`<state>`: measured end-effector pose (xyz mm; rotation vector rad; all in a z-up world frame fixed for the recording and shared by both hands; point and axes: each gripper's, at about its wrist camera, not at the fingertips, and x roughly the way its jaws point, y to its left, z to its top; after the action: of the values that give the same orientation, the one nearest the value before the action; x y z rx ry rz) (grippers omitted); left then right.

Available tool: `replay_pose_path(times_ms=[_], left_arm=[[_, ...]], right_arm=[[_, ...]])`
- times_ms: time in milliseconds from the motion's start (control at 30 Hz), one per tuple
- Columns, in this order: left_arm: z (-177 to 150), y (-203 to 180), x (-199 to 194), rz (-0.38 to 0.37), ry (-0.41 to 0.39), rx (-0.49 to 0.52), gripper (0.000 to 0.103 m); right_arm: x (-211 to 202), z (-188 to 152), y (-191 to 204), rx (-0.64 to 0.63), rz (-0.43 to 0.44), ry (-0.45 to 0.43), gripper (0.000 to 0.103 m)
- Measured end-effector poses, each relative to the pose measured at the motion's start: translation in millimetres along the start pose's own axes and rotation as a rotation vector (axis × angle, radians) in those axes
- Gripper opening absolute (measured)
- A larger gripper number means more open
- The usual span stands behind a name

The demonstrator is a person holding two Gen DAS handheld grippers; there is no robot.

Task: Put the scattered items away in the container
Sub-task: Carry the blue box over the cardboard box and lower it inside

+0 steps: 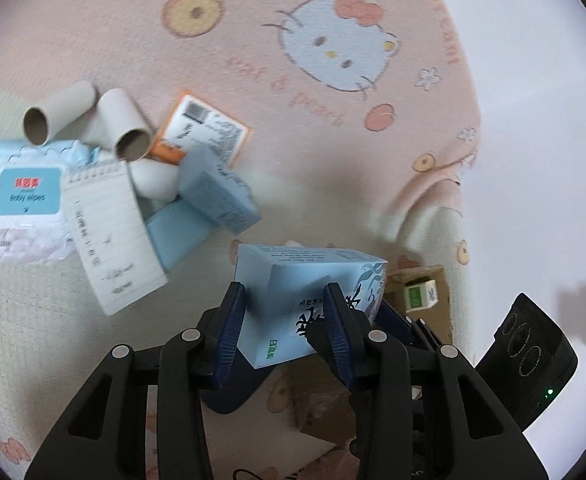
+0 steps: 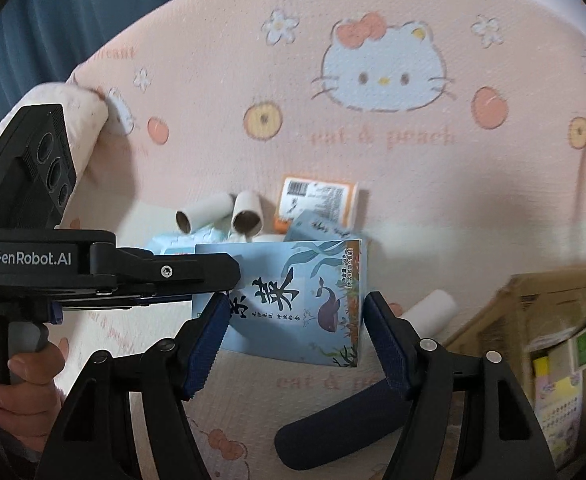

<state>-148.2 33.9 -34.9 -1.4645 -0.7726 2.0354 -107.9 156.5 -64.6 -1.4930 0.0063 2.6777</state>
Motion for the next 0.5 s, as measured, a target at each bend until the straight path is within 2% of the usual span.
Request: replay_pose_path(times_ms=[200,367,500], left_arm=[[3,-37,6,-0.045,0.014,0.064,0.044],[0,-85,12,-0.064,0.004,0.18,0.044],[-4,-120,31,-0.095,0.033,0.244,0.044]], right_arm=[[-33,6,-19,0.021,-0.058,-0.039,0.068],[-69,6,-48,0.096,-0.097,-0.08,0.068],[-91,0,-74,0.136,-0.154,-0.087,0.068]])
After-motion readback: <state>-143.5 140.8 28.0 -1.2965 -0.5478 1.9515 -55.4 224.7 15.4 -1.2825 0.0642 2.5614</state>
